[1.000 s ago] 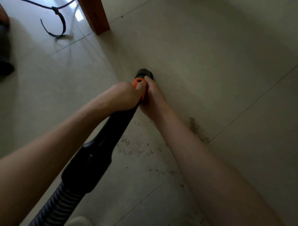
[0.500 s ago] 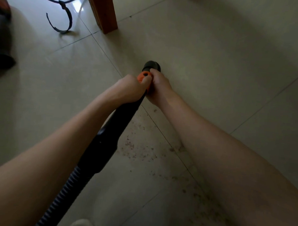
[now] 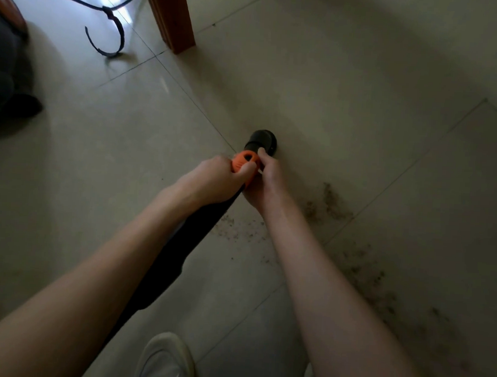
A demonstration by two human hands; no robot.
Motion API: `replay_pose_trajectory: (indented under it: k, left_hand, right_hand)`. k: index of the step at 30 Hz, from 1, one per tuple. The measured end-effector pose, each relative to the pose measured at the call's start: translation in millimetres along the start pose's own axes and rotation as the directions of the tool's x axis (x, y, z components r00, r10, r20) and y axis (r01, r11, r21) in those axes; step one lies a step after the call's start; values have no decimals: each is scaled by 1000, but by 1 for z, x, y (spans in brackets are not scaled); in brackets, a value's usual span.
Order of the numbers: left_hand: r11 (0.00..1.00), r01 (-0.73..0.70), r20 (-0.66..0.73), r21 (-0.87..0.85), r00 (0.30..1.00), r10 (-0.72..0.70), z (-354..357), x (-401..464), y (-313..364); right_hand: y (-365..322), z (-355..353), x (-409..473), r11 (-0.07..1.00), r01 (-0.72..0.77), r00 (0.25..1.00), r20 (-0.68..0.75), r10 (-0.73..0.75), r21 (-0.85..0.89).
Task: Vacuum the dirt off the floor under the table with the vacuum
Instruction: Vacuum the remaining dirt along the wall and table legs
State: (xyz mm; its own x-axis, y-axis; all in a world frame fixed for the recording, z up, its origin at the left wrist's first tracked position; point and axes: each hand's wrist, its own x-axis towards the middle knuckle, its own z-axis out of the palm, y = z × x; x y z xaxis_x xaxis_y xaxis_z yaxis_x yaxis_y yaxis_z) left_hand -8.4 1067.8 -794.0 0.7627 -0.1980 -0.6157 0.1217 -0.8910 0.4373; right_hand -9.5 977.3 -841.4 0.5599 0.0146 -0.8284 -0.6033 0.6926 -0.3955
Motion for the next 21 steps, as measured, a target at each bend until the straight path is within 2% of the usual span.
replay_pose_trajectory:
  k: [6,15,21]
  left_hand:
    - [999,0,9,36,1000,0,4,-14,-5]
    - [998,56,-27,26,998,-56,3,-20,-12]
    - [982,91,35,-164,996,-87,17,-20,-6]
  right_hand:
    - [10,-11,-12,999,-14,1000,-14,14,29]
    - [20,-1,-12,1000,-19,997,76,20,-10]
    - [18,-12,-1,999,35,999,-7,-35,15]
